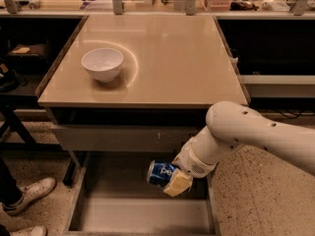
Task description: Place pepsi can into middle drawer
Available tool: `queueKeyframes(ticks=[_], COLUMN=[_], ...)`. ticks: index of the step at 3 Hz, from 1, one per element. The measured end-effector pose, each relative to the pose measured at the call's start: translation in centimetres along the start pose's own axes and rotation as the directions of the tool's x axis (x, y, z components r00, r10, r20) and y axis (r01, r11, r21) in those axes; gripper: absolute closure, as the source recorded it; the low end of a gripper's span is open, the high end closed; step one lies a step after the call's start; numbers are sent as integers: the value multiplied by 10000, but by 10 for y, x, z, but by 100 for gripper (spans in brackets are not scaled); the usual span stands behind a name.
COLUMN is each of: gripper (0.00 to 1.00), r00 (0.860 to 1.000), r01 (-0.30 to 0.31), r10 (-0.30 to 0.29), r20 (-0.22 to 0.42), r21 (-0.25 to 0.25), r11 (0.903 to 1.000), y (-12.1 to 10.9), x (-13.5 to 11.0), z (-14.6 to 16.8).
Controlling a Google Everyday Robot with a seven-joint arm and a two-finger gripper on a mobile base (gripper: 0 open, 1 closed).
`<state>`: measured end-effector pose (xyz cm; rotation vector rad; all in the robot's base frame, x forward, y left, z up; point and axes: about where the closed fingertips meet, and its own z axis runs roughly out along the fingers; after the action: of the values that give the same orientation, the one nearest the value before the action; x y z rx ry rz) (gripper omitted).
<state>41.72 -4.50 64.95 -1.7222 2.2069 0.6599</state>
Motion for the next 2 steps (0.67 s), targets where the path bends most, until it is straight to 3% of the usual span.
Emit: queueKeyframes(ticks=[1,2], gripper=[100,100], r00=[10000,9988], r01=[0,-306], r10=[0,322], r20=[0,371], r21=[0,-433], r11=[10000,9986], y=[0,4], x=[0,3], z=[0,37])
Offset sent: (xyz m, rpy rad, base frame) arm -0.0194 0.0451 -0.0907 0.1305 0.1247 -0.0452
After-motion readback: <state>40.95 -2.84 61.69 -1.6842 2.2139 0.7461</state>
